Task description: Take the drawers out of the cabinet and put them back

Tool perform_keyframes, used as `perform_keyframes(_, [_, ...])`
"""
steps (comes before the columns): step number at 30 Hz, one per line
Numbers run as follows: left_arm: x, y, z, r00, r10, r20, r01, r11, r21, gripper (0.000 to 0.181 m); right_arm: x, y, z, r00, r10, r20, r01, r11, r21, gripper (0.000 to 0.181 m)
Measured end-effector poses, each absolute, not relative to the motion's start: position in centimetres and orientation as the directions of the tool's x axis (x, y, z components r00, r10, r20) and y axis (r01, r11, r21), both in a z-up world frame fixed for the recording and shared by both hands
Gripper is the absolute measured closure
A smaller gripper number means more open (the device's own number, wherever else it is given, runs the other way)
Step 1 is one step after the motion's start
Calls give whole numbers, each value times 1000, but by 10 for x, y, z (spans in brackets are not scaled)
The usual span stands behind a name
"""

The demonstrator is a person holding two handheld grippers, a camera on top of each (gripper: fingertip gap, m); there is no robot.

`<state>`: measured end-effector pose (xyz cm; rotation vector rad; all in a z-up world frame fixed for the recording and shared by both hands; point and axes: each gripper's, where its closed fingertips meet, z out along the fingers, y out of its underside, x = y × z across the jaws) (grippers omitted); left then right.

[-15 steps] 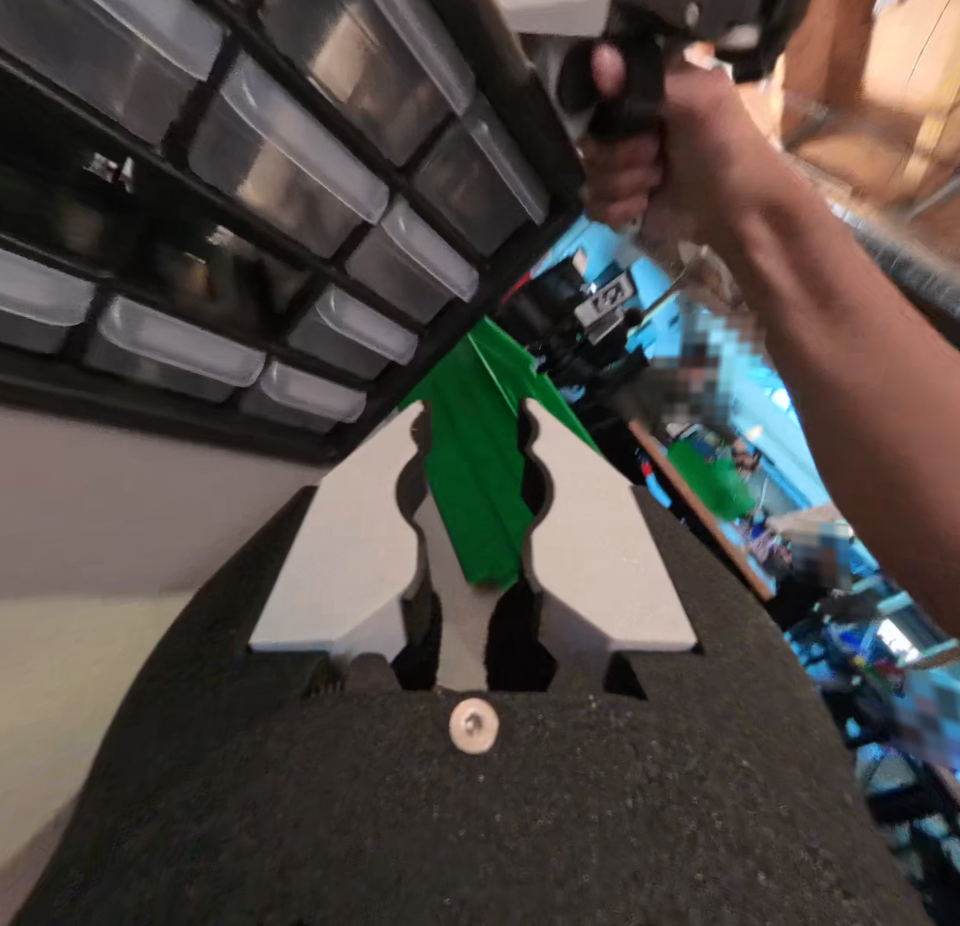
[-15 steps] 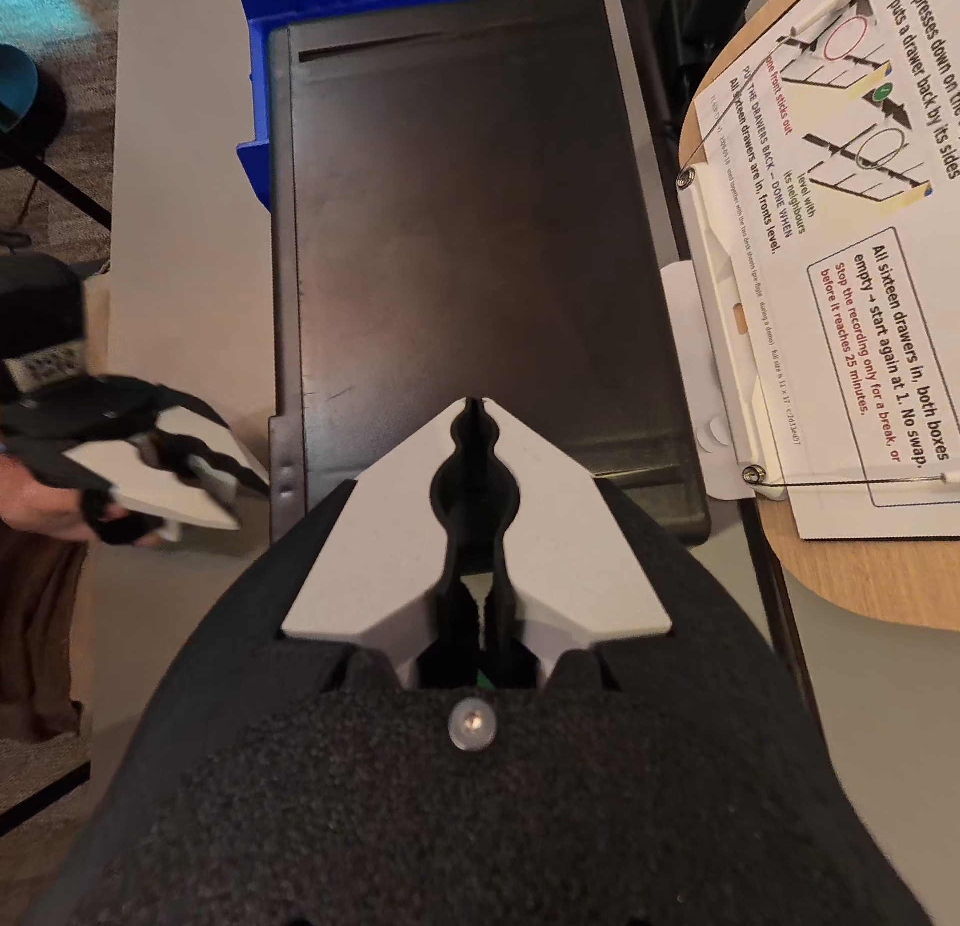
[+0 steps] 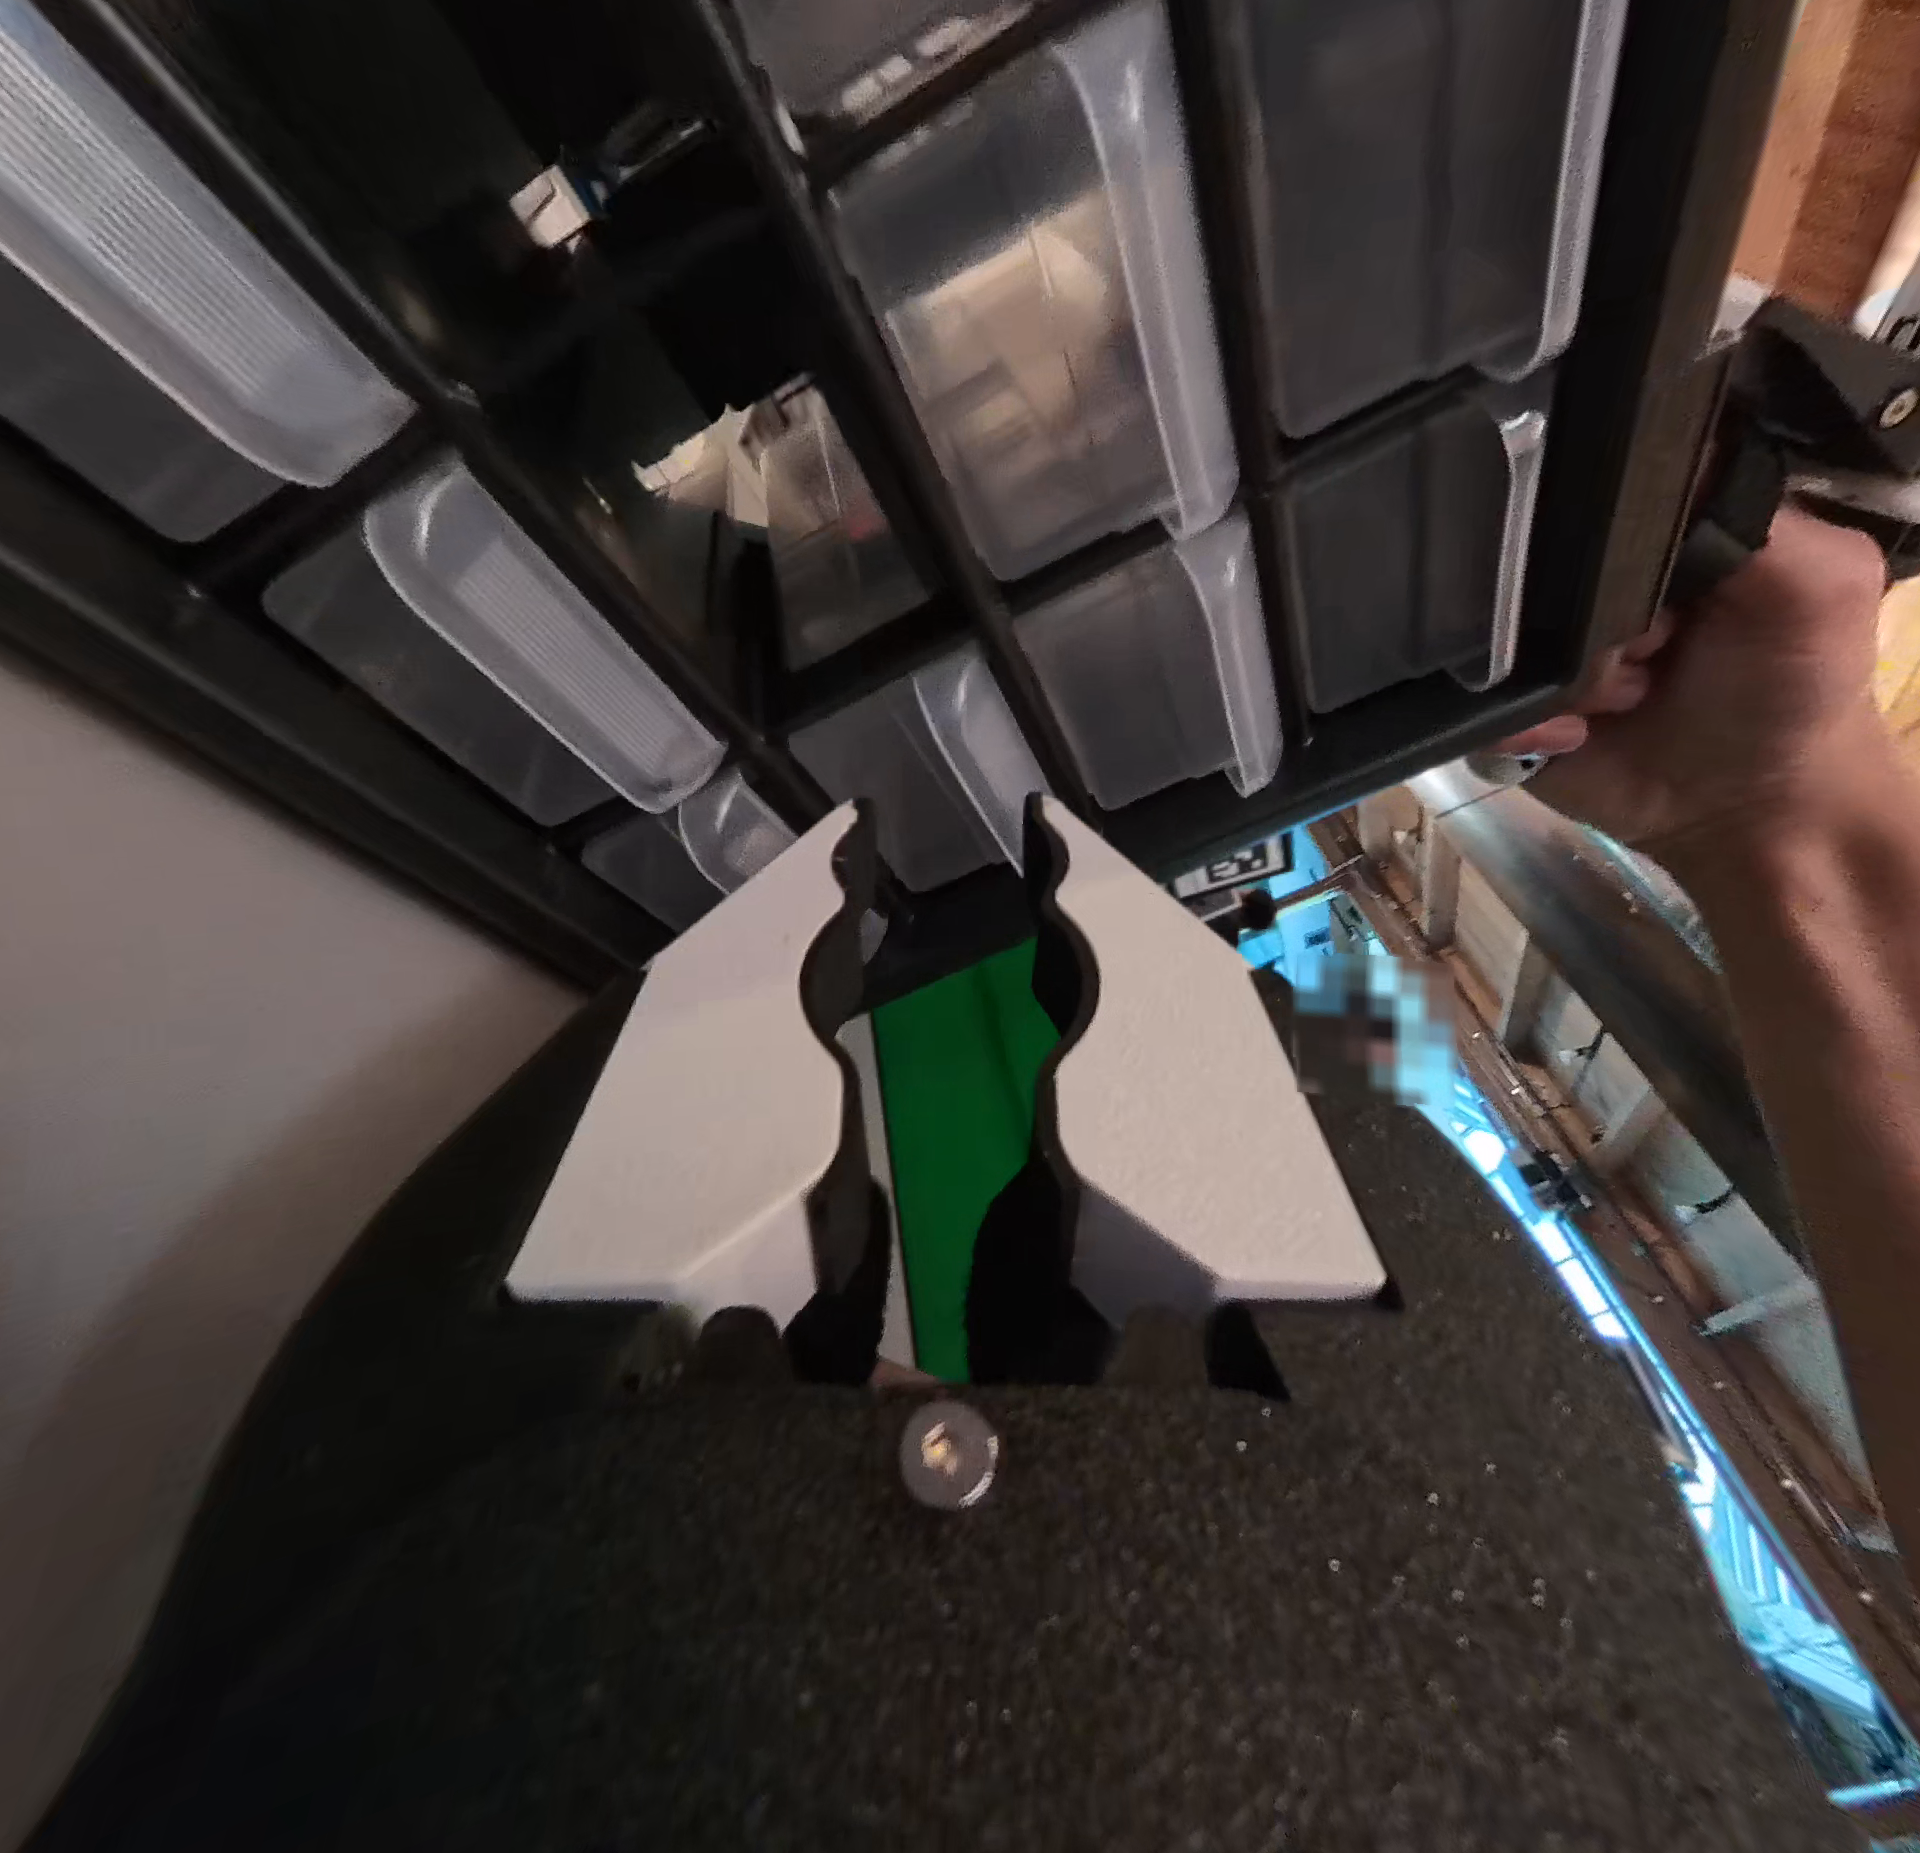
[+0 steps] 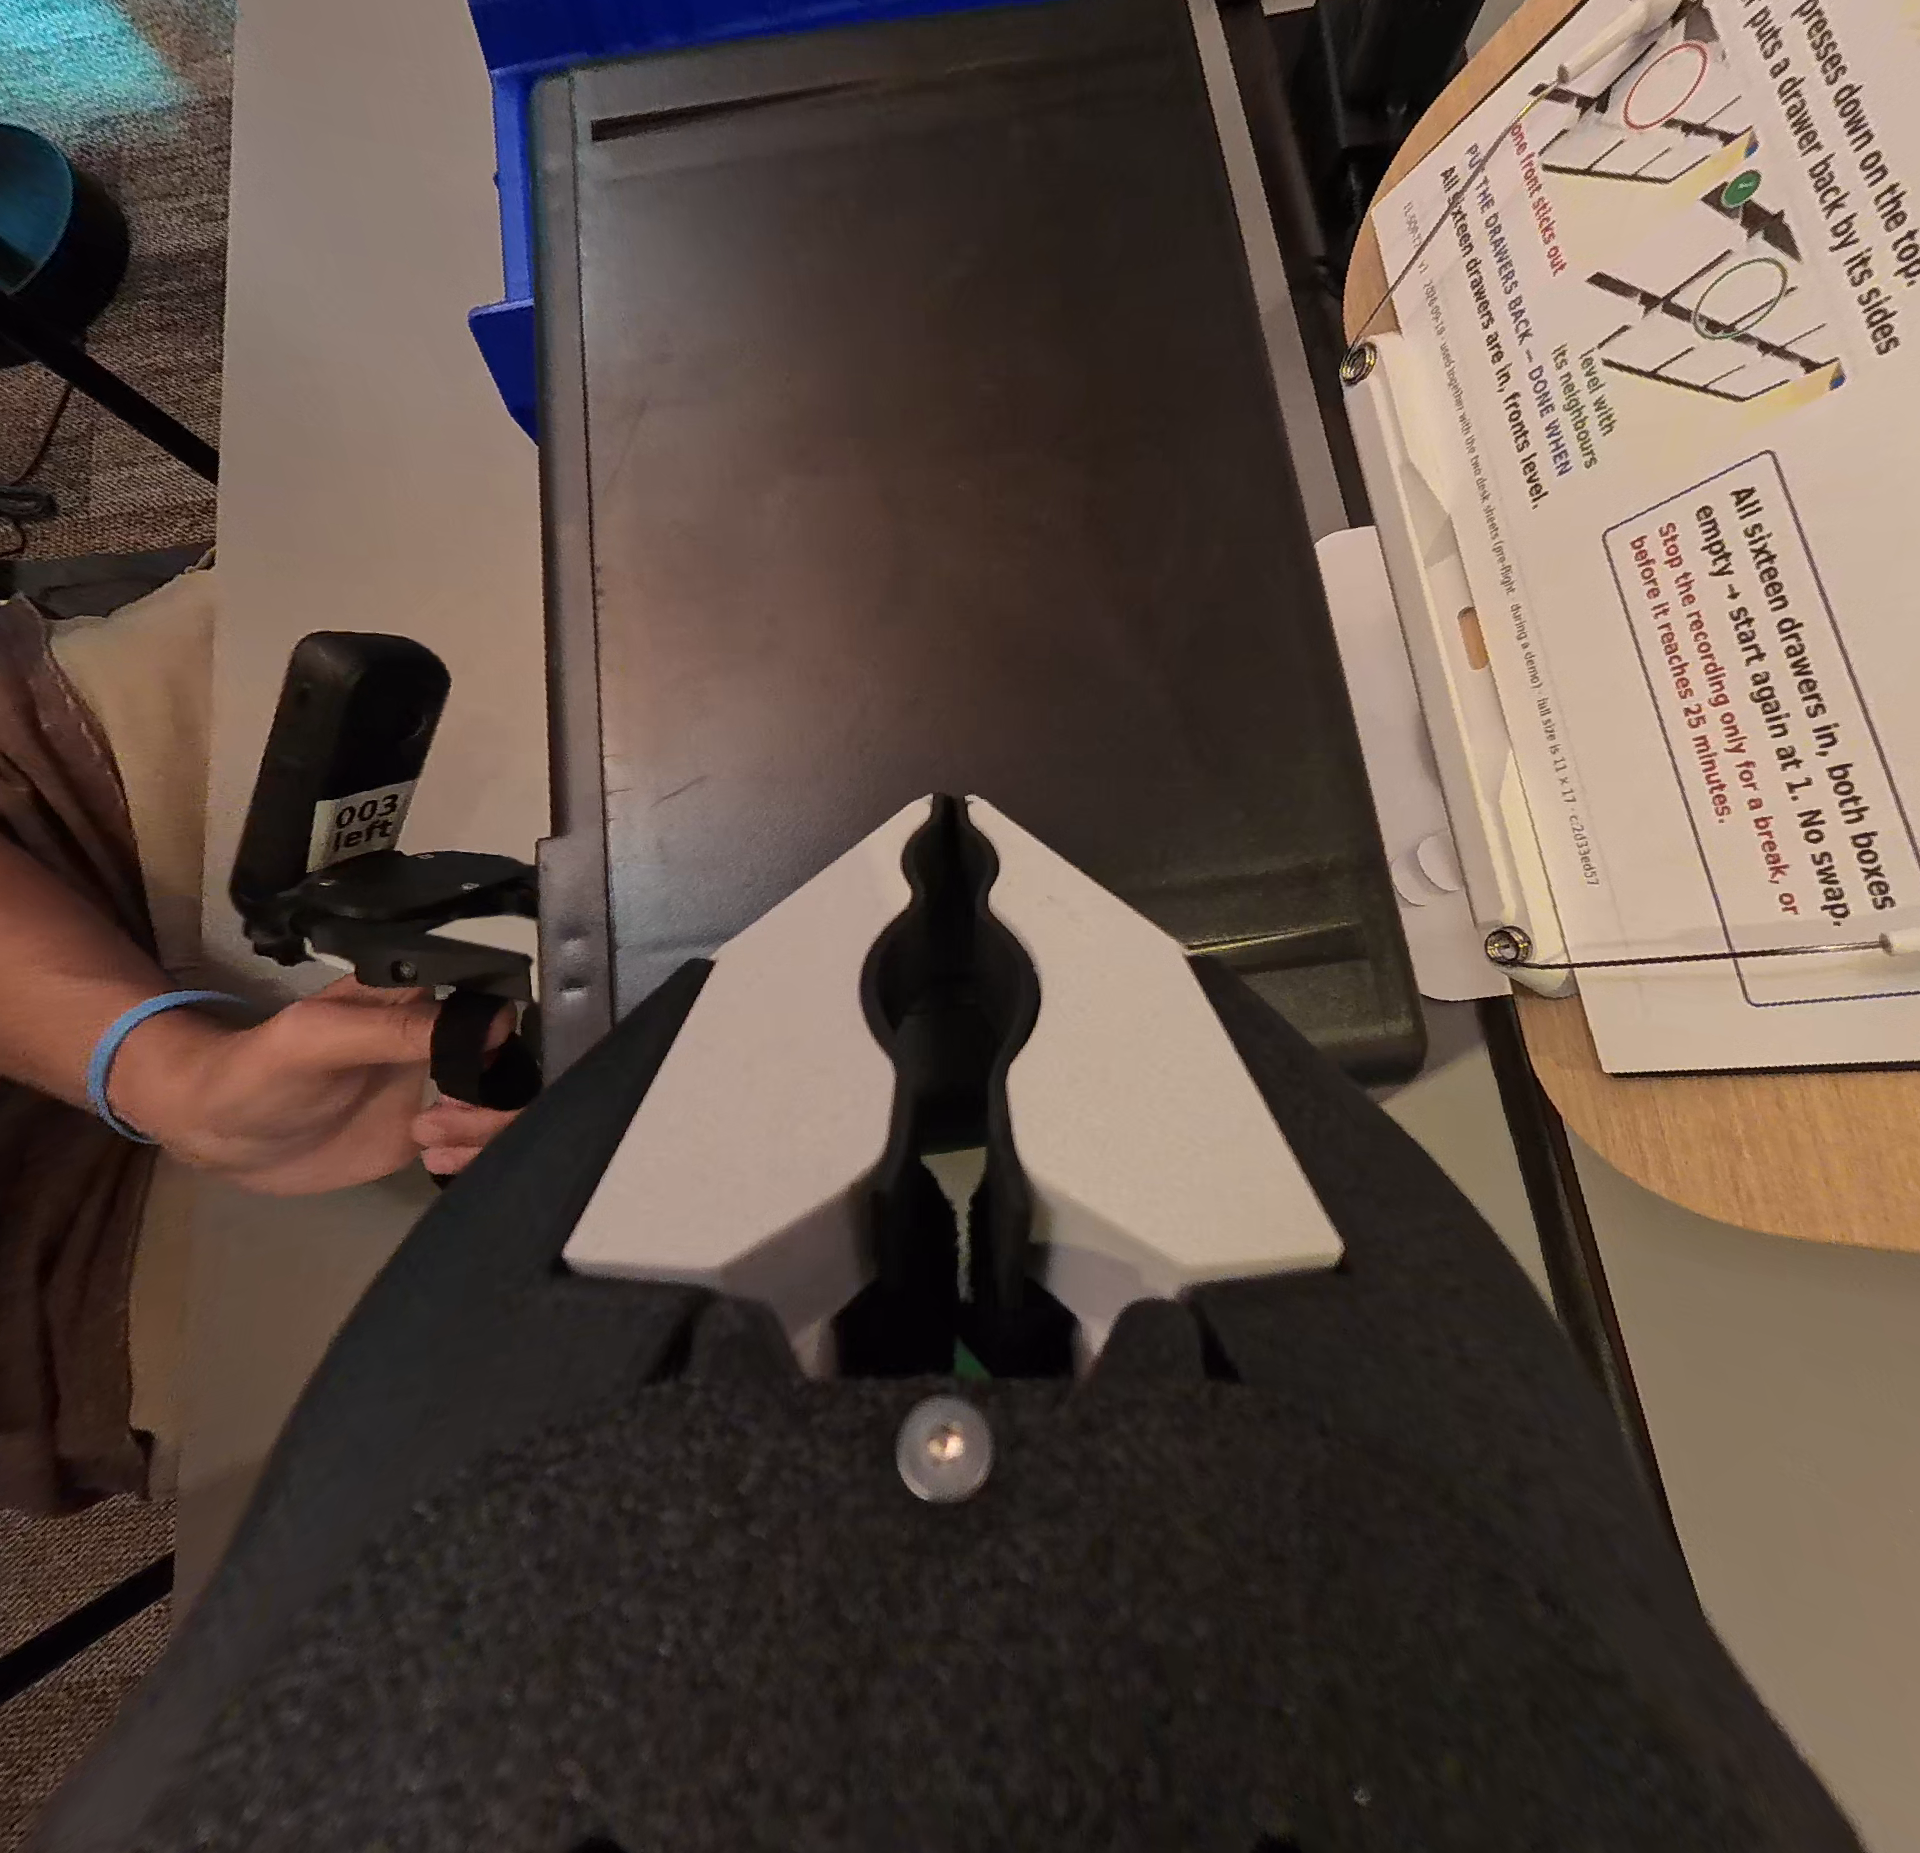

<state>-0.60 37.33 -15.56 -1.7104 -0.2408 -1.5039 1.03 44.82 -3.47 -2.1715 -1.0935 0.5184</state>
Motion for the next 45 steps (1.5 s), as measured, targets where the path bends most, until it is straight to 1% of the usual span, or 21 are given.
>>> perform_keyframes(1, [-7,375,-153,252,-371,894,634,-634,-442,155,10,448,-35,575,816,-58,563,-447,-695,181])
perform_keyframes(4, [-6,377,-144,192,-379,905,660,-632,-405,156,10,448,-35,574,817,-56,569,-447,-690,181])
perform_keyframes(6, [-6,379,-145,166,-348,923,680,-638,-363,157,10,448,-35,574,817,-58,569,-449,-689,181])
perform_keyframes(8, [-6,380,-148,133,-318,939,699,-641,-317,164,10,448,-35,577,814,-64,564,-454,-690,181])
perform_keyframes(10, [-6,380,-148,93,-315,945,706,-648,-286,166,10,448,-35,579,813,-68,558,-456,-694,181])
perform_keyframes(12, [-6,379,-148,61,-306,950,709,-657,-257,166,10,448,-35,580,812,-73,553,-458,-696,181])
perform_keyframes(13, [-5,378,-146,42,-310,950,705,-664,-248,172,10,448,-35,580,811,-76,551,-459,-697,181])
perform_keyframes(18, [-6,373,-143,-30,-268,963,675,-716,-178,176,10,448,-35,581,811,-71,561,-462,-687,181])
perform_keyframes(23, [-13,358,-143,-29,-294,955,659,-724,-203,176,10,448,-35,584,810,-54,580,-464,-669,181])
perform_keyframes(29, [-26,331,-143,-40,-283,958,613,-764,-200,177,10,448,-35,589,807,-40,590,-464,-661,181])
perform_keyframes(32, [-35,317,-142,-57,-269,961,596,-782,-184,177,10,448,-35,589,808,-27,597,-457,-660,181])
perform_keyframes(38, [-47,291,-139,-79,-279,957,563,-805,-188,178,11,448,-35,595,803,-32,590,-463,-662,181])
perform_keyframes(45, [-67,284,-133,-119,-271,955,545,-822,-166,178,10,448,-35,592,806,-25,596,-458,-659,181])
